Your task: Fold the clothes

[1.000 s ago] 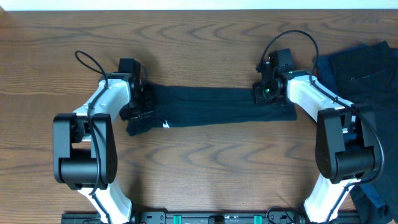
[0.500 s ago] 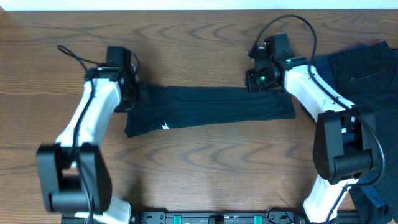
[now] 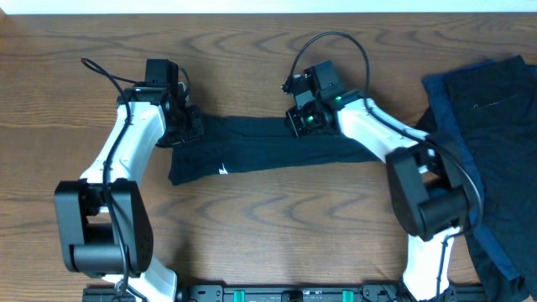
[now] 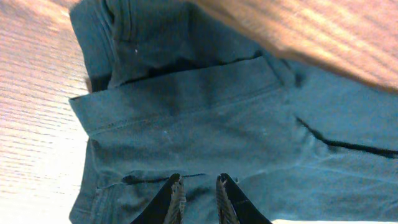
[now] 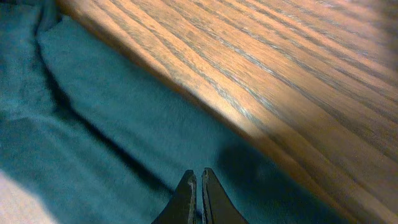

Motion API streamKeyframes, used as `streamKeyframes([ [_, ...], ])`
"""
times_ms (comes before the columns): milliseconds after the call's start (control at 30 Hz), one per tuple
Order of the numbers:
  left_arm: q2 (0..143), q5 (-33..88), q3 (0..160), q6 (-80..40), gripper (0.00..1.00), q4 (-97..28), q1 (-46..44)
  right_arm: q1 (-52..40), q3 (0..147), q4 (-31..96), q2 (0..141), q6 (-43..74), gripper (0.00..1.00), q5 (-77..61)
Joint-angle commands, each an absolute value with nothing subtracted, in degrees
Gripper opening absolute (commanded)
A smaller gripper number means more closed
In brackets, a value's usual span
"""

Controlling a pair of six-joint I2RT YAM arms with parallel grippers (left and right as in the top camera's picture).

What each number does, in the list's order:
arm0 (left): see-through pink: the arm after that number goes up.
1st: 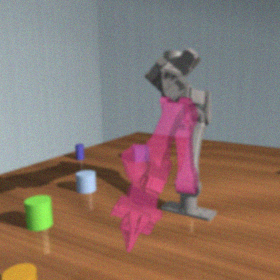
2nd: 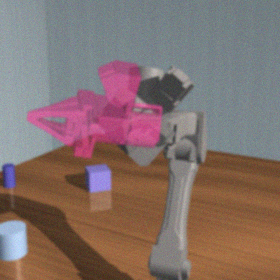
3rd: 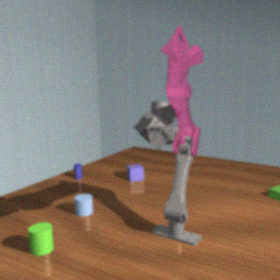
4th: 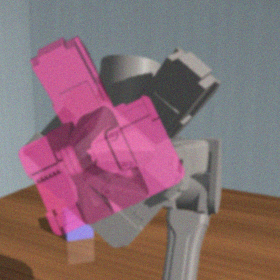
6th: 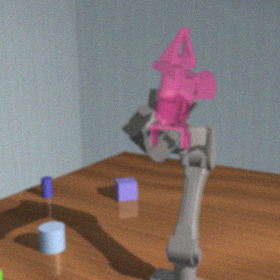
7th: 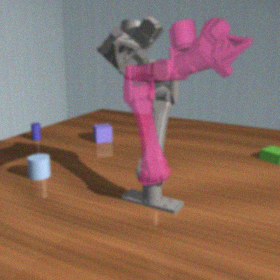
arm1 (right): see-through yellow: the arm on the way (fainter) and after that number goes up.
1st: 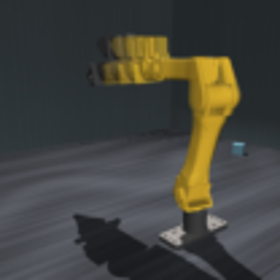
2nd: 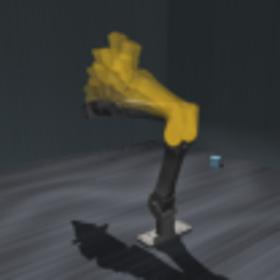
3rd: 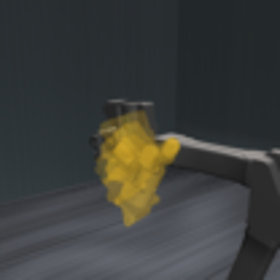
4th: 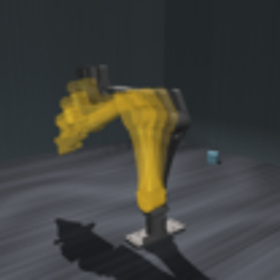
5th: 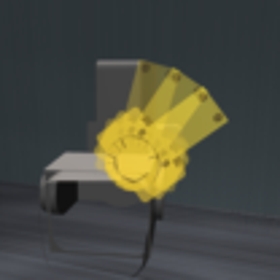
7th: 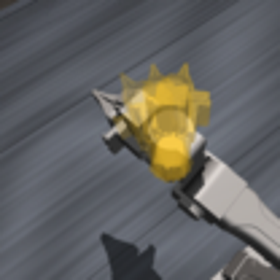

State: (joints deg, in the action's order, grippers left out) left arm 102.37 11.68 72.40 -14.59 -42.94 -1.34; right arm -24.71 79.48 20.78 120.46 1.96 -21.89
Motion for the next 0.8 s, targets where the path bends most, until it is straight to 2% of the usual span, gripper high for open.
streamKeyframes([
  [0, 103.61, 12.03, 72.12, -14.04, 0.20, -42.98, -1.48, -25.30, 80.16, 18.96, 123.00, 4.47, 0.04, -22.57],
  [500, 103.74, 12.01, 71.70, -14.02, 0.21, -42.74, -1.48, -24.93, 80.55, 23.31, 123.02, 7.81, 0.04, -32.60],
  [700, 103.74, 12.01, 71.70, -14.04, 0.22, -42.72, -1.48, -23.51, 85.06, 32.88, 123.02, 7.09, 0.03, -36.91],
  [733, 103.74, 12.01, 71.70, -14.04, 0.32, -42.72, -1.48, -23.27, 85.73, 34.76, 123.02, 6.50, 0.03, -36.88],
  [767, 103.74, 12.01, 71.70, -14.02, 0.38, -42.72, -1.48, -23.16, 86.35, 36.73, 123.02, 6.04, 0.03, -36.75],
])
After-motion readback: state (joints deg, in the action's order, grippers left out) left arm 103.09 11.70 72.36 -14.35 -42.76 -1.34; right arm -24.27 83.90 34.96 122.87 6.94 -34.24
